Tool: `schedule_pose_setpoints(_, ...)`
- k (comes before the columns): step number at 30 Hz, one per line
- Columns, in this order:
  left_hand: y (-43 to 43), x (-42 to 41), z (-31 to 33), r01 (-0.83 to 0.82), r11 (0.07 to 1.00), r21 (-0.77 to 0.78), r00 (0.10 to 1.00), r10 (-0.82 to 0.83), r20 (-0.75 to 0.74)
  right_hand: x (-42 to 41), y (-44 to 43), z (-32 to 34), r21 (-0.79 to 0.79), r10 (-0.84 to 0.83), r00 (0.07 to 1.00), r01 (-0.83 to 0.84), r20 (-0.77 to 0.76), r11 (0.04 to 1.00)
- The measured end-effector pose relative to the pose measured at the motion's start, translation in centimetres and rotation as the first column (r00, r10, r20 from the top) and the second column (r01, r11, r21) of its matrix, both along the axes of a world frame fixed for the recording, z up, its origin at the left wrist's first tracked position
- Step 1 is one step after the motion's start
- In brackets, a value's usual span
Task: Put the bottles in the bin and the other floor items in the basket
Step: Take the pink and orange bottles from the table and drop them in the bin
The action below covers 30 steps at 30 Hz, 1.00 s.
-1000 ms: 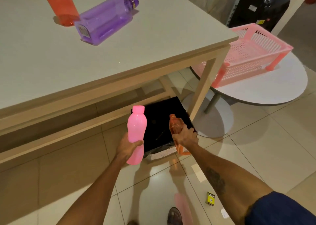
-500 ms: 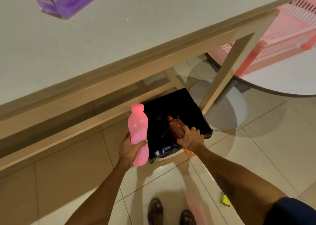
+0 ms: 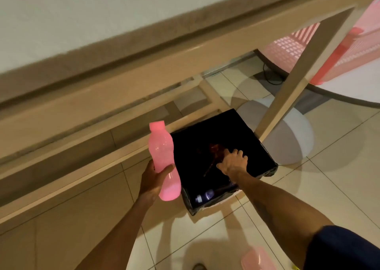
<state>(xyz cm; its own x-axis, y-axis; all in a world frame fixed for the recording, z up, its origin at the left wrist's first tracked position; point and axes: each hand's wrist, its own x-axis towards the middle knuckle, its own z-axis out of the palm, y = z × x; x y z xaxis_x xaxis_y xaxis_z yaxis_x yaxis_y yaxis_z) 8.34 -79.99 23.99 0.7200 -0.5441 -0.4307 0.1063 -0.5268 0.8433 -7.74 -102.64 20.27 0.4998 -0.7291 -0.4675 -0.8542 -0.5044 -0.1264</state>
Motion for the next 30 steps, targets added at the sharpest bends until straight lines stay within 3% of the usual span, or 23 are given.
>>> schedule_pose_setpoints(9,-2.4,1.8,-5.2,-0.064,0.971,-0.229,0.998,0.065,-0.001,0.2,0.3,-10.7,0.130,-0.099,0.995,0.094,0.033,0.987)
schedule_pose_setpoints(15,-4.1,1.8,-7.5,-0.014,0.961,-0.277,1.000,0.021,0.024,0.8,0.4,-15.0,0.230,-0.188,0.982,0.176,0.032,0.957)
schedule_pose_setpoints(19,-4.5,1.0,-7.4,-0.003,0.968,-0.251,1.000,0.011,0.029,0.6,-0.3,-13.6,0.301,-0.182,0.979,0.146,0.096,0.942)
schedule_pose_setpoints(26,-5.8,-2.4,-3.8,-0.064,0.981,-0.181,0.995,0.050,-0.081,-0.5,-0.6,-5.9,0.231,-0.102,0.948,0.031,0.301,0.973)
schedule_pose_setpoints(28,-6.7,-3.4,-2.7,-0.081,0.974,-0.211,0.984,0.045,-0.172,-0.6,-0.3,-3.4,0.358,-0.148,0.899,-0.011,0.413,0.934)
schedule_pose_setpoints(30,-7.8,-4.5,-1.4,-0.097,0.964,-0.247,0.968,0.034,-0.248,-0.7,0.5,-0.7,0.627,-0.327,0.827,-0.040,0.458,0.778)
